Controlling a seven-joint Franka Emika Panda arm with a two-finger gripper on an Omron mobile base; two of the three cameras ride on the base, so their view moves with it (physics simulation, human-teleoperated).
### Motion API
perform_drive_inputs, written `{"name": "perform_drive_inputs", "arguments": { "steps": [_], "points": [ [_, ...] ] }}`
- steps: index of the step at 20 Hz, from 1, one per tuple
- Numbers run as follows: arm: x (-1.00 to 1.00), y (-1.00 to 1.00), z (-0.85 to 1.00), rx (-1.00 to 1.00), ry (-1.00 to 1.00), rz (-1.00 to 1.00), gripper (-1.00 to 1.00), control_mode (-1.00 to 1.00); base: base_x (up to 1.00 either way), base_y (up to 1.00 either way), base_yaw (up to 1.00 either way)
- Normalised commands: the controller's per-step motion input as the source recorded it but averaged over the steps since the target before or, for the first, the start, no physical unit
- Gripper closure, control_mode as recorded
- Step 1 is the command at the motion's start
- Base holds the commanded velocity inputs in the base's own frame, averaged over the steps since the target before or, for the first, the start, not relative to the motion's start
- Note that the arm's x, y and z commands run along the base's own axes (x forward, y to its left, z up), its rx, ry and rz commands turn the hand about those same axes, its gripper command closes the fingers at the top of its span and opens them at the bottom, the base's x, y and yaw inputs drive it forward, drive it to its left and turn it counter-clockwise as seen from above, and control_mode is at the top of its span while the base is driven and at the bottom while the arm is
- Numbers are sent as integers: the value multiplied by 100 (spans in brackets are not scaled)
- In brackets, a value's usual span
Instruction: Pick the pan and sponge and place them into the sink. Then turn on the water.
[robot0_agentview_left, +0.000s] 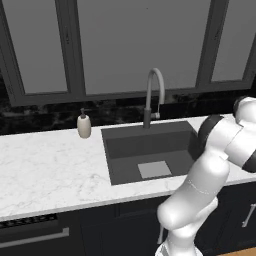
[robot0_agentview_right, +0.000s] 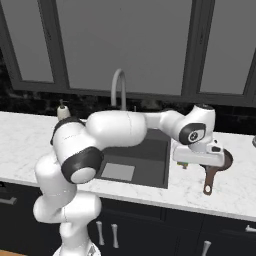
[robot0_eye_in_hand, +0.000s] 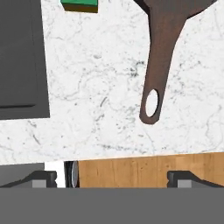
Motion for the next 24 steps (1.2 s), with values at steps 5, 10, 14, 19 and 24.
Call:
{"name": "perform_drive_inputs", "arguments": {
  "steps": [5,10,14,19,24],
  "points": [
    [51,-26,-35,2,0,0,-100,-100,0,0,0],
    [24,-38,-38,5,0,0,-100,-100,0,0,0],
    [5,-25,-11,7,6,0,-100,-100,0,0,0],
    [3,-13,-11,4,2,0,-100,-100,0,0,0],
    [8,0,-27,0,0,0,-100,-100,0,0,0]
  ]
}}
